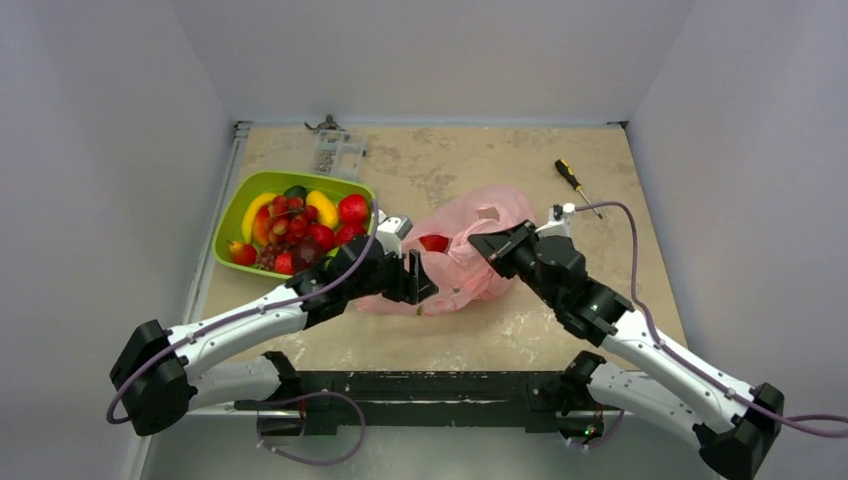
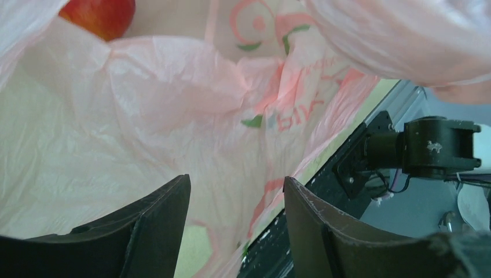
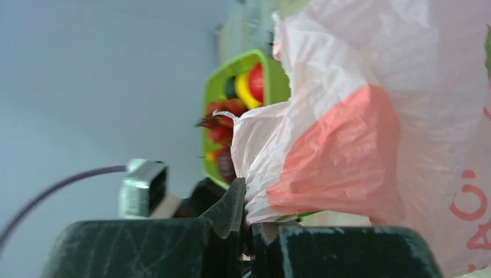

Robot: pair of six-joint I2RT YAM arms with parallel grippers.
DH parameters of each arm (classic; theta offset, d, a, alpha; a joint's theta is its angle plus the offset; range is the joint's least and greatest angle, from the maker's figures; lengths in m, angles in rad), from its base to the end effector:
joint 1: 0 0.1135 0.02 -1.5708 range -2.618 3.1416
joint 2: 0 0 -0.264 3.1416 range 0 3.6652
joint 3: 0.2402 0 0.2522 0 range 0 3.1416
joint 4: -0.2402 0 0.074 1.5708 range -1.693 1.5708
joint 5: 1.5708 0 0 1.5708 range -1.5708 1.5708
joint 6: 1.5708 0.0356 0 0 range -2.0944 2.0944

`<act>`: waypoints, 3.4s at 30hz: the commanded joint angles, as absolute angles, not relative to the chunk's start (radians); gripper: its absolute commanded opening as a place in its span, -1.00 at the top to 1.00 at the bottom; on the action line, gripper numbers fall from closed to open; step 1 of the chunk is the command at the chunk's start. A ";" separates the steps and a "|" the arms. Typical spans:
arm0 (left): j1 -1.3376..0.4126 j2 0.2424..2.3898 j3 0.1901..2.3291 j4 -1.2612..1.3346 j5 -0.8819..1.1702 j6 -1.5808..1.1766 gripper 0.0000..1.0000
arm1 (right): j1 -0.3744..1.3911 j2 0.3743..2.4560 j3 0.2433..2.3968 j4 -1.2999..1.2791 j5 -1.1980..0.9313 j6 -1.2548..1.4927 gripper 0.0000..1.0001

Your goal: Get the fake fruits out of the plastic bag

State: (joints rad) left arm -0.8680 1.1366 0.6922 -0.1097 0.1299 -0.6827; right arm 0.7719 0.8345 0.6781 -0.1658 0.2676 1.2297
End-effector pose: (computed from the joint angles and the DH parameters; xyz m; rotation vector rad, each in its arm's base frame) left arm 0.1573 -0.1929 0.2443 0.2965 2.2880 -1.0064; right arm 0.1476 0.1305 0.2959 0.6526 1.9330 1.0842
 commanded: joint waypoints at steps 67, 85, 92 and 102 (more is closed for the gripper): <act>-0.861 1.370 0.864 0.148 -0.081 -0.477 0.59 | 0.706 0.669 0.561 -0.072 0.361 1.446 1.00; -0.829 0.855 0.888 -0.465 -0.370 -0.338 0.65 | 0.691 0.686 0.742 -0.364 0.727 1.095 1.00; -0.588 0.930 0.893 -0.424 -0.436 -0.278 0.61 | 0.690 0.751 0.852 -0.455 0.740 0.839 0.47; -0.458 1.357 1.143 -0.457 -0.549 -0.315 0.70 | 0.691 0.748 0.999 -0.645 0.502 0.692 -0.59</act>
State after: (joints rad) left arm -0.4709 1.2427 1.0046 -0.4332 -0.4267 -0.3214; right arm 0.6926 0.7910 0.9188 -0.5526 0.6010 0.7776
